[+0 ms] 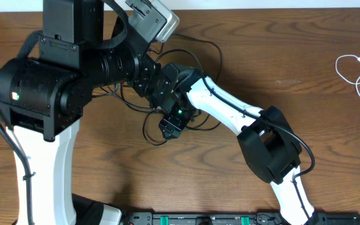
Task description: Untangle cables
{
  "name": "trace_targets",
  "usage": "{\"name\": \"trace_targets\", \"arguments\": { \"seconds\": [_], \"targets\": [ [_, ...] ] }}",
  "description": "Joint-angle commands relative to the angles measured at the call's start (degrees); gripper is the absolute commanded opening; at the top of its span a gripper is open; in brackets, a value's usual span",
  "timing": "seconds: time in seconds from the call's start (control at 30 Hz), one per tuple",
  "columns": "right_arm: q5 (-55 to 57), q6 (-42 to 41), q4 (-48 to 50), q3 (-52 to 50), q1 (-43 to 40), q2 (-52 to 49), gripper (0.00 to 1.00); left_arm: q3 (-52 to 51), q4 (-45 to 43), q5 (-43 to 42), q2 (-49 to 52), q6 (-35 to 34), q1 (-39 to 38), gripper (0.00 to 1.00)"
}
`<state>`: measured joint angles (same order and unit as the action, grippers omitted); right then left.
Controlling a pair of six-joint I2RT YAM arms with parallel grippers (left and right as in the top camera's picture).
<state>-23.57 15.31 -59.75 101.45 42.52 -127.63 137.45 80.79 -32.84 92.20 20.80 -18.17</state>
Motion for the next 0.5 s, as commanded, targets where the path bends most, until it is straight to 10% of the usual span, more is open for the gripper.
{"name": "trace_targets", "arguments": {
  "seconds": [0.0,0.47],
  "targets": [
    [-0.3,7.7,0.1,-0.1,-0.1,0.0,0.78,0.4,0.2,-1.5,-0.2,-0.3,0.0,0.99],
    [3.6,18.1,1.3,-0.1,-0.3,-2.6,0.86,0.4,1.0,-1.5,-0.6,-0.3,0.0,0.99]
  ]
}}
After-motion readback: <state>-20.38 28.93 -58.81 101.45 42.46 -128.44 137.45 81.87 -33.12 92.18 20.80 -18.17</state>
